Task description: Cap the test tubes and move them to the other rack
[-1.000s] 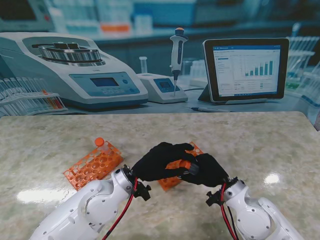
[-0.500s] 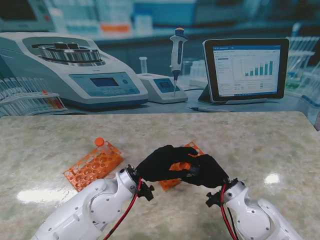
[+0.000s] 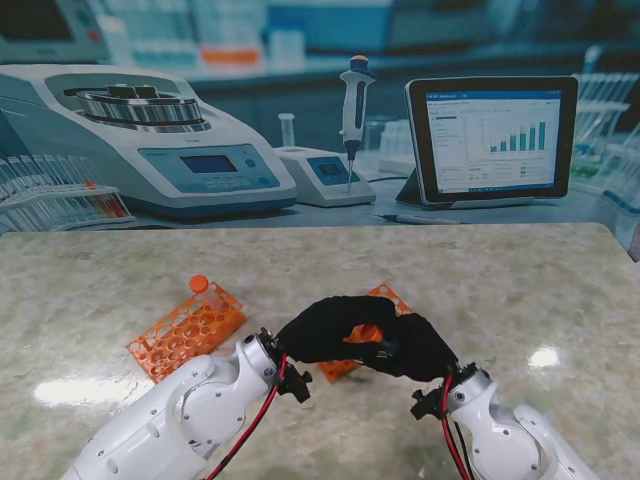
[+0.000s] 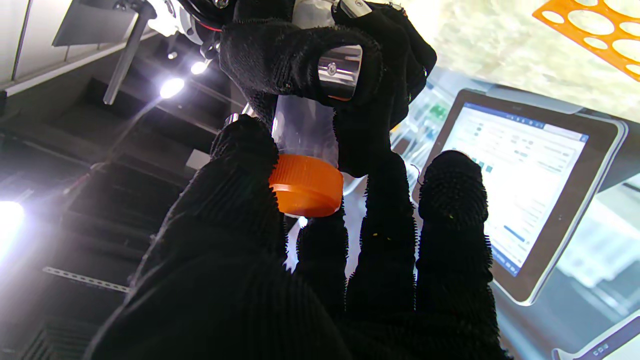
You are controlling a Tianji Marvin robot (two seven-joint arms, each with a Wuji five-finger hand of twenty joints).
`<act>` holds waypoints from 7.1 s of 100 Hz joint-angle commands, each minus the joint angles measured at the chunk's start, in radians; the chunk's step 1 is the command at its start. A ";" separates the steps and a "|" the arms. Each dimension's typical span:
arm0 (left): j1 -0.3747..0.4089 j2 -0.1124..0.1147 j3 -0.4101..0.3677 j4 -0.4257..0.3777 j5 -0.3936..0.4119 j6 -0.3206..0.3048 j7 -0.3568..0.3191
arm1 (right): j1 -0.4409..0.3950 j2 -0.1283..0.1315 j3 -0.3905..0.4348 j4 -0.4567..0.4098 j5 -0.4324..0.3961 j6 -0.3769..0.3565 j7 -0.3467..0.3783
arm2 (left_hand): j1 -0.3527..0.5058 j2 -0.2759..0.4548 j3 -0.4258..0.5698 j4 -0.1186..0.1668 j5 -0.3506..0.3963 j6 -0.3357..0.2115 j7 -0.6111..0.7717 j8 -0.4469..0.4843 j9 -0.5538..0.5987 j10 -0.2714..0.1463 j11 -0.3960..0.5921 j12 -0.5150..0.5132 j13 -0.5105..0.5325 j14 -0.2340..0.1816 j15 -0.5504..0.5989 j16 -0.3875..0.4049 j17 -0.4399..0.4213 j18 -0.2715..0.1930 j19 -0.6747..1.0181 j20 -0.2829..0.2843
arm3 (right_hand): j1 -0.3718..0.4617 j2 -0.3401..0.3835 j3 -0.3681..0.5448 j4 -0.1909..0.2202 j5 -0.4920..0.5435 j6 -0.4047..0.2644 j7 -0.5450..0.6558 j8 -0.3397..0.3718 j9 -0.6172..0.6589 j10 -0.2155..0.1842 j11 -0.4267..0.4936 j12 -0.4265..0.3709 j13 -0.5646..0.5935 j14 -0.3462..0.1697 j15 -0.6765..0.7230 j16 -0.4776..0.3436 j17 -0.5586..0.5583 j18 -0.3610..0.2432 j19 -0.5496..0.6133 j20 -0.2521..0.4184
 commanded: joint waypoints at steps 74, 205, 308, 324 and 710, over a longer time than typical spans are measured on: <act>0.032 -0.015 -0.030 -0.014 0.048 -0.008 0.078 | 0.001 -0.024 -0.018 -0.033 -0.002 0.007 -0.048 | 0.244 0.115 0.485 0.007 0.265 0.049 0.150 0.070 0.234 0.043 0.160 0.008 0.233 -0.117 0.289 0.040 0.201 -0.002 -0.112 0.059 | 0.059 -0.024 -0.167 -0.128 -0.175 -0.059 -0.234 -0.220 -0.099 0.098 -0.280 -0.106 0.038 -0.040 -0.046 -0.044 0.034 -0.026 0.042 -0.035; 0.084 0.001 -0.107 -0.123 0.102 -0.036 0.065 | 0.029 -0.029 -0.030 -0.003 0.003 0.051 -0.062 | 0.244 0.113 0.486 0.004 0.304 0.033 0.204 0.069 0.227 0.017 0.204 0.002 0.231 -0.122 0.265 0.047 0.184 0.013 -0.155 0.073 | 0.236 0.056 -0.135 -0.136 -0.285 0.041 -0.339 -0.892 -0.185 0.169 -0.510 -0.233 0.032 0.047 -0.395 -0.148 -0.036 0.099 -0.251 -0.111; 0.089 0.014 -0.118 -0.151 0.083 -0.022 0.005 | 0.035 -0.032 -0.041 -0.002 -0.006 0.083 -0.079 | 0.244 0.141 0.215 0.066 0.194 0.049 -0.151 -0.180 0.150 0.047 -0.003 -0.138 0.181 -0.070 0.074 -0.049 0.054 -0.036 -0.183 0.056 | 0.249 0.368 -0.079 -0.222 -0.264 0.106 -0.334 -0.779 -0.050 0.160 -0.510 -0.319 0.040 -0.023 -0.222 -0.090 0.002 0.052 -0.120 -0.053; 0.086 0.015 -0.120 -0.150 0.090 -0.020 0.005 | 0.035 -0.030 -0.040 -0.002 -0.011 0.078 -0.077 | 0.214 0.139 -0.094 0.140 0.114 0.029 -0.256 -0.269 0.088 0.051 -0.032 -0.199 0.100 -0.076 0.071 -0.220 -0.043 -0.002 -0.167 0.089 | 0.238 0.361 -0.072 -0.225 -0.257 0.094 -0.337 -0.772 -0.043 0.159 -0.515 -0.324 0.040 -0.028 -0.209 -0.085 0.004 0.044 -0.110 -0.051; 0.174 0.082 -0.316 -0.230 0.052 -0.013 -0.269 | 0.018 -0.005 0.011 -0.052 -0.033 0.125 0.025 | 0.244 0.252 0.388 0.095 0.165 -0.110 0.427 0.542 0.283 -0.019 0.456 0.101 0.223 -0.287 0.782 -0.047 0.172 0.009 0.068 0.142 | -0.155 0.330 -0.380 -0.076 -0.486 0.182 -0.900 -0.953 -0.632 0.194 -0.876 -0.711 -0.644 0.244 -1.257 -0.614 -0.962 0.309 -0.837 -0.452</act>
